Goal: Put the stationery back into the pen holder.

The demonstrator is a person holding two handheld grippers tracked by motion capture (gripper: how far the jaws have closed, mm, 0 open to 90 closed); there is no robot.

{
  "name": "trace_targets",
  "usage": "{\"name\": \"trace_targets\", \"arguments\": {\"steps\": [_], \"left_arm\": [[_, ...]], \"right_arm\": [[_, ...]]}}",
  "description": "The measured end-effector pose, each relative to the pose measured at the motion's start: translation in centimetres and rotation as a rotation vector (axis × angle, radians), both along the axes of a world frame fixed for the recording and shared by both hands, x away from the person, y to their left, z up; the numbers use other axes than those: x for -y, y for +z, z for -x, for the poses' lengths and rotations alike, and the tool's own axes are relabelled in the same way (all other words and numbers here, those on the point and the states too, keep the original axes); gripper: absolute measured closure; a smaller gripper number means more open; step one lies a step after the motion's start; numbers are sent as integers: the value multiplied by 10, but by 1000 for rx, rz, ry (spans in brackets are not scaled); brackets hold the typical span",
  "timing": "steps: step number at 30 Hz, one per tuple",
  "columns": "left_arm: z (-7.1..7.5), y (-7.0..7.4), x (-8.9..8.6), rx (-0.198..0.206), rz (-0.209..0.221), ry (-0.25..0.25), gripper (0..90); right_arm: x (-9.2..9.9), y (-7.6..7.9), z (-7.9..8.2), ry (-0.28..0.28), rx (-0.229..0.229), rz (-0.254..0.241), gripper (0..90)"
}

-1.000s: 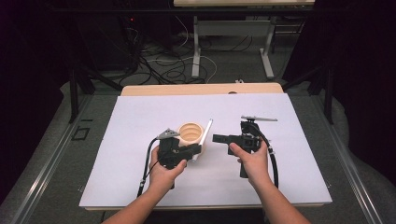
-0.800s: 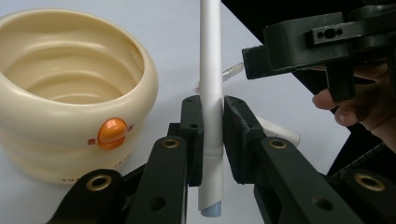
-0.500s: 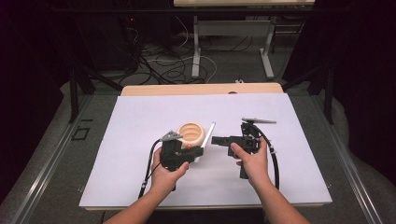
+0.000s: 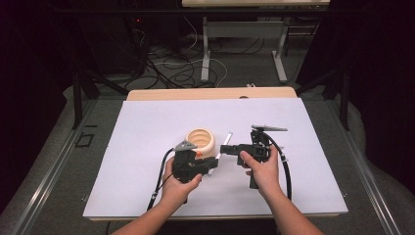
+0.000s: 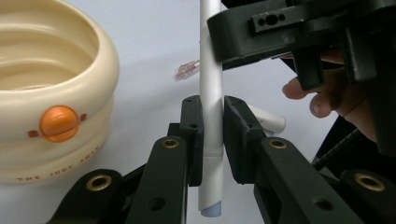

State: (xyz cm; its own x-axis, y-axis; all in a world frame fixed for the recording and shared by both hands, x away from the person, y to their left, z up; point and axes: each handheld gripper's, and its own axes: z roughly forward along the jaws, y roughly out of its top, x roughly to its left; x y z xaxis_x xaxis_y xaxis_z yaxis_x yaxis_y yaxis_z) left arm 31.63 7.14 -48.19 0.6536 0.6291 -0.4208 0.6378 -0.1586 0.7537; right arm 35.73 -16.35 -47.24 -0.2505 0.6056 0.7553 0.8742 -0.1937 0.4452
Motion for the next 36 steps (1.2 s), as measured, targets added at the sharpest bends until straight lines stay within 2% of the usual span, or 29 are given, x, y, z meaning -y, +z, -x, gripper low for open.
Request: {"name": "trace_targets", "arguments": {"steps": [13,24,36], "left_arm": [[6,-1,9,4,-6,-37,784],[9,-3,12,5,-6,-48,784],[9,-4,12,3,-2,-54,783]], "right_arm": [[2,-2,0,-8,-14,-24,649],[2,-4,0,-15,-30,-12,743],[3,-5,0,-16,-37,-18,761]]}}
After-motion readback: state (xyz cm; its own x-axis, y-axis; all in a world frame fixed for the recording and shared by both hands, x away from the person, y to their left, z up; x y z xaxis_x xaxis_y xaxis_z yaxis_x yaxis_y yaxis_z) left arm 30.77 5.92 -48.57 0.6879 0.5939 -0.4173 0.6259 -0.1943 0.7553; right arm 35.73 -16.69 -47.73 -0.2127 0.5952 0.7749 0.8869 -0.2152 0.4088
